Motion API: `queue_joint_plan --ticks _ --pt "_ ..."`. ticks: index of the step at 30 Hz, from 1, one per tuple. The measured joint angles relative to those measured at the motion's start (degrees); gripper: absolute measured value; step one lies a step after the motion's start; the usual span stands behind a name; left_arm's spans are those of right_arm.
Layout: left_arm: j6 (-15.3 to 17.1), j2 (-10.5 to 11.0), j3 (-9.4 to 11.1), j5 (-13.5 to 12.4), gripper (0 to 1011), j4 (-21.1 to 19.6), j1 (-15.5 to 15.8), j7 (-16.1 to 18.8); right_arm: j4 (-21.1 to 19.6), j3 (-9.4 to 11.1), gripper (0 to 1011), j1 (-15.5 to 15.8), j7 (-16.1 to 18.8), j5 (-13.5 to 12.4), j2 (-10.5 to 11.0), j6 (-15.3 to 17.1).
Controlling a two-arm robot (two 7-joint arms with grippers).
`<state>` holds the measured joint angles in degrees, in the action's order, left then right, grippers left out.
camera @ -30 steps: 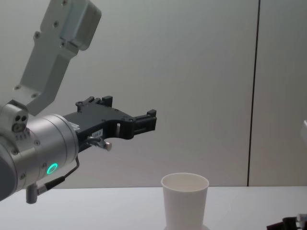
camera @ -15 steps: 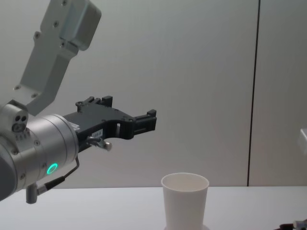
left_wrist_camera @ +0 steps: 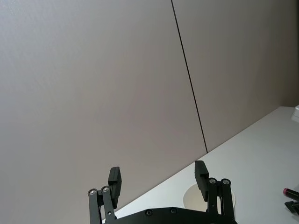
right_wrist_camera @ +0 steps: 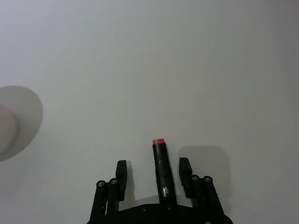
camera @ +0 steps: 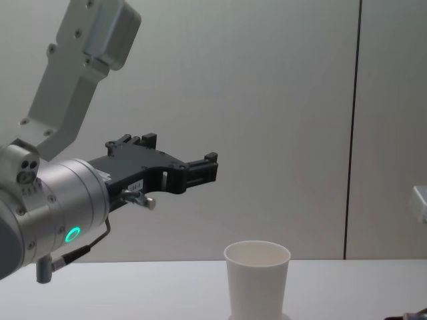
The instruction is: Place the pen into the pen holder.
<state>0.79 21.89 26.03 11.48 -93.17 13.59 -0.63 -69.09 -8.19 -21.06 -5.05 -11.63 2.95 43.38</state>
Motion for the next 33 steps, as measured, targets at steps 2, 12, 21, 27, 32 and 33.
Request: queue_joint_plan --ticks 2,12,21,27,32,33 --pt "0.0 0.0 0.0 0.0 1003 0.0 0.0 0.0 0.13 0.0 661 -0.01 0.17 0.05 -0.04 -0.16" --pt "0.0 0.0 0.0 0.0 1003 0.0 0.0 0.0 1.14 -0.03 313 -0.16 1.08 0.13 -0.35 -1.14" --pt "0.0 0.0 0.0 0.0 1003 0.0 0.0 0.0 2.0 0.06 173 -0.4 1.46 0.0 -0.58 -1.77" --pt "0.0 0.0 0.0 0.0 1003 0.0 0.0 0.0 2.14 0.21 173 -0.35 1.84 -0.14 -0.67 -2.61" --pt "0.0 0.0 0.0 0.0 1003 0.0 0.0 0.0 1.43 0.28 173 0.15 2.43 -0.27 -0.66 -4.14" --pt "0.0 0.0 0.0 0.0 1003 0.0 0.0 0.0 1.24 0.31 173 0.23 2.52 -0.27 -0.66 -4.54"
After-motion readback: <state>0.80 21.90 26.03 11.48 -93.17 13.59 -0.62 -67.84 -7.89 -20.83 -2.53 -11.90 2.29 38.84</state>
